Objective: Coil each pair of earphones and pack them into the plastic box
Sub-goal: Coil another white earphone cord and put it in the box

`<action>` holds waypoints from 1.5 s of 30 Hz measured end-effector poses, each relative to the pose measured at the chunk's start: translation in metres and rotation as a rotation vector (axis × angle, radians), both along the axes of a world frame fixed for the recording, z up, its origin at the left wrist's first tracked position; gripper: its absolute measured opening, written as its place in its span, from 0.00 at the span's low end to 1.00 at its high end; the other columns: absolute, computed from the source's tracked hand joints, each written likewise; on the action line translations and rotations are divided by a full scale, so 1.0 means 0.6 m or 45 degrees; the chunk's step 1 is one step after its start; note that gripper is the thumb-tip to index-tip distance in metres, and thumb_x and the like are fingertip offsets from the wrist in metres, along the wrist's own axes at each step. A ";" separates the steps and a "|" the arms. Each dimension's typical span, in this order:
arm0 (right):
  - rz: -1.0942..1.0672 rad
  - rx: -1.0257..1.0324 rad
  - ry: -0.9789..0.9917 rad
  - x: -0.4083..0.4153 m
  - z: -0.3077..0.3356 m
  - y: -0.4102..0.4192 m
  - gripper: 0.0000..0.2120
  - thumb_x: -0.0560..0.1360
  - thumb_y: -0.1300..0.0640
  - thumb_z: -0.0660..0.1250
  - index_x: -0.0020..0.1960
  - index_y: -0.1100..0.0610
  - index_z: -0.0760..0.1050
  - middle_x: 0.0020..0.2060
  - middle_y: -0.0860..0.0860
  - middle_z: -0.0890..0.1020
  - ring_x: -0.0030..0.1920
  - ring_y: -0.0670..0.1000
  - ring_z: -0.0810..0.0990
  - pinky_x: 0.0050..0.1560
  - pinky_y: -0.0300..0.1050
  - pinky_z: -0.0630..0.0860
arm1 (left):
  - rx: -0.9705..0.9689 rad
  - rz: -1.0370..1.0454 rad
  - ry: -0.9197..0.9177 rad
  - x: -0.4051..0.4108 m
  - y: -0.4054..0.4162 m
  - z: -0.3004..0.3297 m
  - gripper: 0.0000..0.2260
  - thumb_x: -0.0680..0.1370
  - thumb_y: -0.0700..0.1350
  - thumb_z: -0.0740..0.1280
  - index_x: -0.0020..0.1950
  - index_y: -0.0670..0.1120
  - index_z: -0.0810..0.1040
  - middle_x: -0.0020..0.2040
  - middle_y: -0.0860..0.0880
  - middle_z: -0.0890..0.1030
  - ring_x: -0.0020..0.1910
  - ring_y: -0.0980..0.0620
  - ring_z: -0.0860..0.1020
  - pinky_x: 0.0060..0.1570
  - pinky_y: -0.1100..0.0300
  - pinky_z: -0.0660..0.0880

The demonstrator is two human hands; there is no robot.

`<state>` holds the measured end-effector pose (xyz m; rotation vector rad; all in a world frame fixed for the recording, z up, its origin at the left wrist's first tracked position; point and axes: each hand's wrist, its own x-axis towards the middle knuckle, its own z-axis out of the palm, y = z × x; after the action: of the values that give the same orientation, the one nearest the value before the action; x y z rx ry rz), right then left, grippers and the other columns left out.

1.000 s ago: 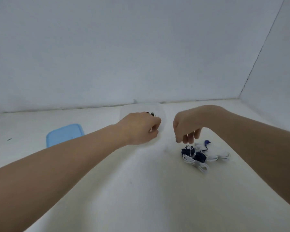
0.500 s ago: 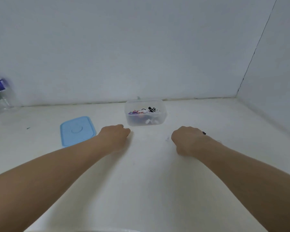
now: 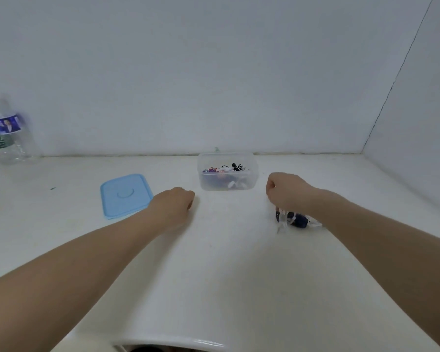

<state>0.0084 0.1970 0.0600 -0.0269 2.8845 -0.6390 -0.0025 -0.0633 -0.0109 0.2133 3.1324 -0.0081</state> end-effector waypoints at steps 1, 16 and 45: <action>-0.050 -0.087 -0.003 -0.007 0.004 -0.002 0.15 0.77 0.66 0.53 0.57 0.65 0.75 0.49 0.60 0.81 0.45 0.58 0.78 0.43 0.46 0.73 | 0.055 -0.018 0.007 0.002 0.002 0.000 0.07 0.78 0.36 0.58 0.48 0.48 0.71 0.48 0.48 0.74 0.48 0.44 0.75 0.40 0.56 0.67; -0.145 -1.076 -0.202 -0.008 0.016 -0.052 0.08 0.71 0.71 0.68 0.43 0.62 0.71 0.37 0.56 0.70 0.26 0.50 0.63 0.31 0.40 0.73 | 1.478 0.168 -0.472 0.040 0.085 0.024 0.08 0.80 0.37 0.63 0.49 0.41 0.83 0.45 0.44 0.81 0.42 0.50 0.83 0.54 0.57 0.81; 0.129 -0.763 -0.413 -0.039 -0.118 -0.160 0.07 0.70 0.61 0.73 0.46 0.61 0.77 0.36 0.56 0.78 0.26 0.52 0.72 0.23 0.36 0.64 | 1.211 0.347 -0.307 -0.028 -0.066 0.034 0.08 0.82 0.38 0.61 0.50 0.41 0.80 0.42 0.47 0.80 0.35 0.52 0.77 0.38 0.62 0.76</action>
<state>-0.0148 0.1009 -0.0106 -0.1363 2.2767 -1.3204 -0.0191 -0.1030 0.0094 -0.2085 2.6274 1.3709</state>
